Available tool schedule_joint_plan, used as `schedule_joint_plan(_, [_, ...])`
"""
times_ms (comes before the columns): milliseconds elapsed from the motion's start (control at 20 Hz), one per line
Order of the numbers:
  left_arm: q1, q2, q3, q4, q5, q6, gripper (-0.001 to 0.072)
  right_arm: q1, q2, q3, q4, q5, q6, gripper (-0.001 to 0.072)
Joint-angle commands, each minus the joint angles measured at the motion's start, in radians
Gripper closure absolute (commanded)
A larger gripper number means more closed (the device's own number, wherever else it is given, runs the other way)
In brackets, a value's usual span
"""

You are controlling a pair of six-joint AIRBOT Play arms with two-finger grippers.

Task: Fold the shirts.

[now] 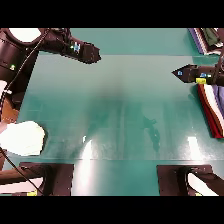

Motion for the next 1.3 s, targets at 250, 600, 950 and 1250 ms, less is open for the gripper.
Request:
schedule_joint_plan(250, [0.011,0.003,0.003,-0.022,0.09,-0.019,0.0683,0.001,0.001,0.0,0.006,0.027,0.0,0.0695])
schedule_joint_plan(600, [0.286,0.302,-0.242,0.197,-0.11,-0.029,0.0684,0.001,0.001,0.0,0.005,0.026,0.0,0.0695])
schedule_joint_plan(950, [0.721,0.715,-0.782,0.37,-0.198,-0.106,0.0675,0.001,0.001,0.0,0.004,0.023,0.0,0.0695])
schedule_joint_plan(1250, [0.797,0.713,-0.993,0.532,-0.153,-0.143,-0.0013,0.001,0.001,0.0,0.003,0.024,0.0,0.0695])
